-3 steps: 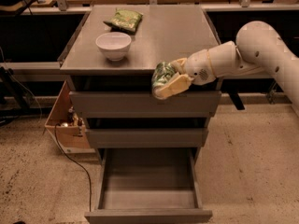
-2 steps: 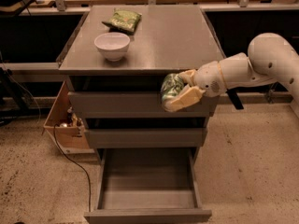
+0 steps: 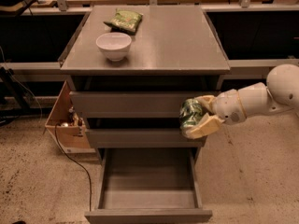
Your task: Place green can into bottom drawer
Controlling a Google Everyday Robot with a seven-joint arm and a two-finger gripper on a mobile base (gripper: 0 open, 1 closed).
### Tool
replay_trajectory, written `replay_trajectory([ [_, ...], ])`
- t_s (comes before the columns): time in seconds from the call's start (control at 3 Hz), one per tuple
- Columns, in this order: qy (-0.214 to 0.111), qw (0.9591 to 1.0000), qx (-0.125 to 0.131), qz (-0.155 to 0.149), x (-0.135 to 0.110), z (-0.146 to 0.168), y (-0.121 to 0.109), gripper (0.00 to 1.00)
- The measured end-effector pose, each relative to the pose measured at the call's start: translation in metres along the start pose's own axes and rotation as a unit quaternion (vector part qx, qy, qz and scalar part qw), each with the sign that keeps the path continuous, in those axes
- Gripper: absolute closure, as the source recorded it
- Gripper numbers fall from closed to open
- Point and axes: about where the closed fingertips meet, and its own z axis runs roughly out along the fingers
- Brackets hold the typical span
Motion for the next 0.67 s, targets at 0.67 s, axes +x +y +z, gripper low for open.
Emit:
replay_trajectory([
  [0.67, 0.077, 0.9967, -0.003, 0.027, 0.114, 0.030, -0.012, 1.00],
])
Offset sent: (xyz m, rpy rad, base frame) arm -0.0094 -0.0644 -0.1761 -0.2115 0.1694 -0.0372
